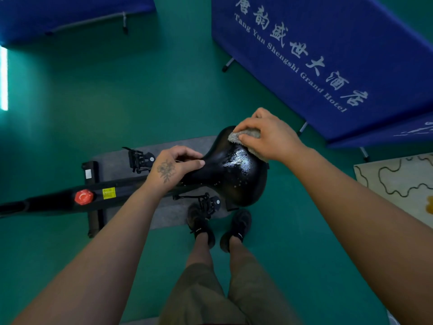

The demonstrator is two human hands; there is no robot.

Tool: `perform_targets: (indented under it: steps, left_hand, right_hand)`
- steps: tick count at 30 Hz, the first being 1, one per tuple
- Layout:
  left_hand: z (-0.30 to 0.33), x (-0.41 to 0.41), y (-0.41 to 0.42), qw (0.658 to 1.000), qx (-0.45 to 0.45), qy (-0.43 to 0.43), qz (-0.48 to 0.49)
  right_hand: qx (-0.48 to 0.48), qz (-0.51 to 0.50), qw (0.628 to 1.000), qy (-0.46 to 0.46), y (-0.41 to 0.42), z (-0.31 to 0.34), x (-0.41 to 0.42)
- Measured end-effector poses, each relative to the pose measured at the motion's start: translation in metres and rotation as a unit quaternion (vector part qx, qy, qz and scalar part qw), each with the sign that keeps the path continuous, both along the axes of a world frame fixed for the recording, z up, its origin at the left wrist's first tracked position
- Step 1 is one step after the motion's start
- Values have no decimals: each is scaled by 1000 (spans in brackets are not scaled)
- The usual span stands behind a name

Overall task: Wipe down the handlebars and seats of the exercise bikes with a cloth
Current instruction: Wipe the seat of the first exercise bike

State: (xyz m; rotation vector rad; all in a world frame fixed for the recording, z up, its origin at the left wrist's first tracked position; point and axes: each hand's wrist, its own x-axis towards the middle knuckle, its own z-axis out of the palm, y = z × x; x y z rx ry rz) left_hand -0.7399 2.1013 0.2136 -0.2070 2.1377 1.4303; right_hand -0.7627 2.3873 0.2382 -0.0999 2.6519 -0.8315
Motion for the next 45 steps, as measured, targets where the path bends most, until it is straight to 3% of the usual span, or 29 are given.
perform_targets:
  steps: [9,18,26,36,45]
  left_hand:
    - [0,1,0,1000,1,5,-4]
    - [1,1,0,999,-17,22,-17]
    - [-2,2,-2,999,-13,36,-24]
    - [-5,3,-3,999,-12,36,-24]
    - [-4,5,-2,999,-14,36,-16]
  right_hand:
    - [-54,-84,995,25,12,-5,48]
    - [22,-22,999,13,-8,1,7]
    - [-37,-58,997,26,8,-2,51]
    - [-1,-61,998,11,0,2,23]
    - [-39,-110,993,28,4,0,76]
